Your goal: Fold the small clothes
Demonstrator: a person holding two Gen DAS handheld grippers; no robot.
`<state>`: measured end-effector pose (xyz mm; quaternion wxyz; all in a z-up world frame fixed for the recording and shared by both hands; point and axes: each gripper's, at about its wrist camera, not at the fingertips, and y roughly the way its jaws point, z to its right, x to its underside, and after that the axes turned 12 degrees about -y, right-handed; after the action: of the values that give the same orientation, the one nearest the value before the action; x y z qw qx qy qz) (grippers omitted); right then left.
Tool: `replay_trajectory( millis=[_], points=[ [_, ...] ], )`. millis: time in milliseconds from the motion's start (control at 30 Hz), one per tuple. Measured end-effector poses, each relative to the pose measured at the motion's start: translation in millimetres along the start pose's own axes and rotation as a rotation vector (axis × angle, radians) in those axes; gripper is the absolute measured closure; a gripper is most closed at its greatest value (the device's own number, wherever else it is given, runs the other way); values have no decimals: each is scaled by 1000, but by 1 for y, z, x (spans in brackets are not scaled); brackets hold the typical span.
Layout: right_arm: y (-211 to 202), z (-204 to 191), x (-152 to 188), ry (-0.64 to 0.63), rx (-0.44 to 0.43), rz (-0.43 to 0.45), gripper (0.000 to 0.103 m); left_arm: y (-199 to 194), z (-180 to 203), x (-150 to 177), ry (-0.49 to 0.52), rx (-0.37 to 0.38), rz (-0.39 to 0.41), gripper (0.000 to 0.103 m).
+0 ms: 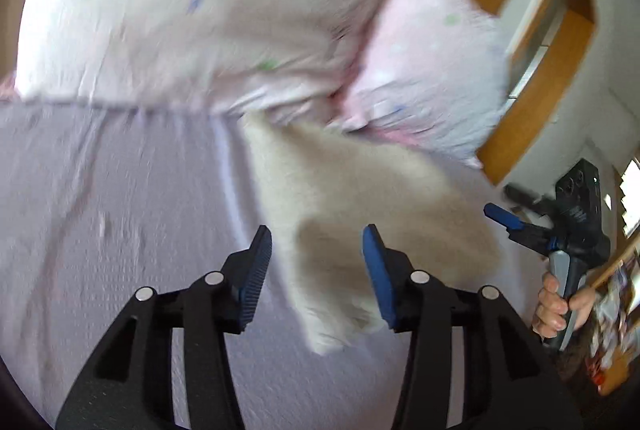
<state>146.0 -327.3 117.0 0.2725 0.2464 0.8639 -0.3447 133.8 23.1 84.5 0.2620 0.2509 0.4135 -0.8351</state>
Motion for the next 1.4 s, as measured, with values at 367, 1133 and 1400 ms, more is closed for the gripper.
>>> replay_trajectory(
  millis=[367,1133,1400],
  points=[
    [52,-13,30,20,107,-255,19,50,47,43,134,-50,-190,29],
    [61,-53,101,-370,618,-381,1,40,16,79,125,-449,-155,2],
    [63,-54,103,-389,651,-374,1,43,18,83,146,-479,-162,2]
  ],
)
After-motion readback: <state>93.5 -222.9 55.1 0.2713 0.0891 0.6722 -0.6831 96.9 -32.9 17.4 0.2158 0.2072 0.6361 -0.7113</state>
